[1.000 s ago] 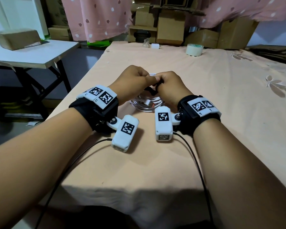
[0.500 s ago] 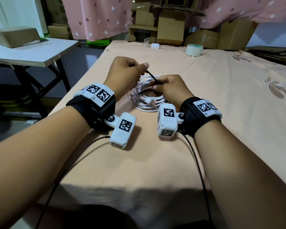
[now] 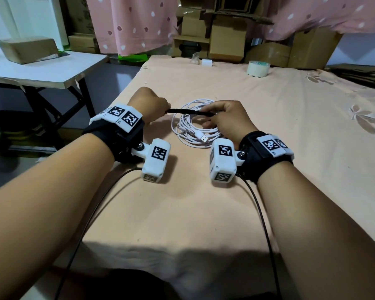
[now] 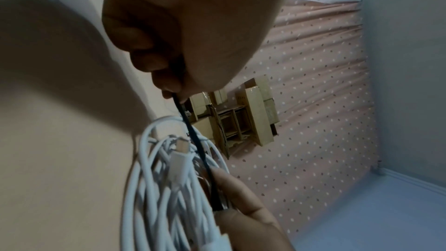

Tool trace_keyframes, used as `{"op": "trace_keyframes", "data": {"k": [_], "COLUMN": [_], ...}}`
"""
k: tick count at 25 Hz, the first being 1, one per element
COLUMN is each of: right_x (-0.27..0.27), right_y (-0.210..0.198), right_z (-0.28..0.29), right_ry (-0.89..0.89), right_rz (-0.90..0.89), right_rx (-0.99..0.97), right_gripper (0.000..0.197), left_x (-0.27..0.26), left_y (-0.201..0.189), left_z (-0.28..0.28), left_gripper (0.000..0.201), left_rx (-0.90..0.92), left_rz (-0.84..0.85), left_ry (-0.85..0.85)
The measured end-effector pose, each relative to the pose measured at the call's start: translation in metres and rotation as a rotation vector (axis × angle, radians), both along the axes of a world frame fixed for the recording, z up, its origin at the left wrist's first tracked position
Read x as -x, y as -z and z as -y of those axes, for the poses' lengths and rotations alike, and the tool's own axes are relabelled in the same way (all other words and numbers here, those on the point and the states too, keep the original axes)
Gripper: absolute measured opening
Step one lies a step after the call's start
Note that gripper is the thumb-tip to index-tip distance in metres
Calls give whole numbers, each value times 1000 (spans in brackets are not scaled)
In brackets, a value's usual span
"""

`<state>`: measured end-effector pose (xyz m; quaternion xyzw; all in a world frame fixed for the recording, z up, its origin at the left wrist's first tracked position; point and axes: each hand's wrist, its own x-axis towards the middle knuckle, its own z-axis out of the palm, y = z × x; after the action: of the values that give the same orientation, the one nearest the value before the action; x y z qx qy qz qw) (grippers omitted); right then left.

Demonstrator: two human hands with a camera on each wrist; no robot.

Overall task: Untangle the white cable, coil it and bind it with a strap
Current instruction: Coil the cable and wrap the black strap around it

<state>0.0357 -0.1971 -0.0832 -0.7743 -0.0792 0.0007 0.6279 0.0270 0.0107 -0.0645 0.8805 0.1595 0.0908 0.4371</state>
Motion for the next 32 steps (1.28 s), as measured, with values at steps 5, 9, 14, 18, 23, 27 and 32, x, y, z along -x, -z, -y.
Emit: {"op": "trace_keyframes", "data": {"k": [5, 9, 14, 18, 23, 27, 32], "right_x": [6, 11, 11, 9, 10, 14, 9], "right_y": [-3, -8, -10, -11, -12, -15, -13], "right_z": [-1, -2, -3, -1, 0, -1, 0], "right_ry": [-69, -76, -125, -103, -60, -42, -18], "right_rz": [-55, -51, -100, -93, -77, -66, -15], "right_rx": [-114, -191, -413, -525, -515, -498, -508], "right_gripper": [45, 43, 41, 42, 42, 42, 42], "left_x": [-5, -2, 3, 4, 3, 7, 11], "left_y": [7, 8, 7, 5, 4, -4, -3], "left_z": [-4, 0, 7, 11, 17, 23, 27], "left_gripper": [32, 26, 14, 24, 38, 82, 108], "left_rx": [-149, -130, -80, 44, 124, 206, 89], "left_rz": [2, 19, 74, 188, 201, 102, 95], "left_ry": [44, 99, 186, 187, 183, 232, 335]}}
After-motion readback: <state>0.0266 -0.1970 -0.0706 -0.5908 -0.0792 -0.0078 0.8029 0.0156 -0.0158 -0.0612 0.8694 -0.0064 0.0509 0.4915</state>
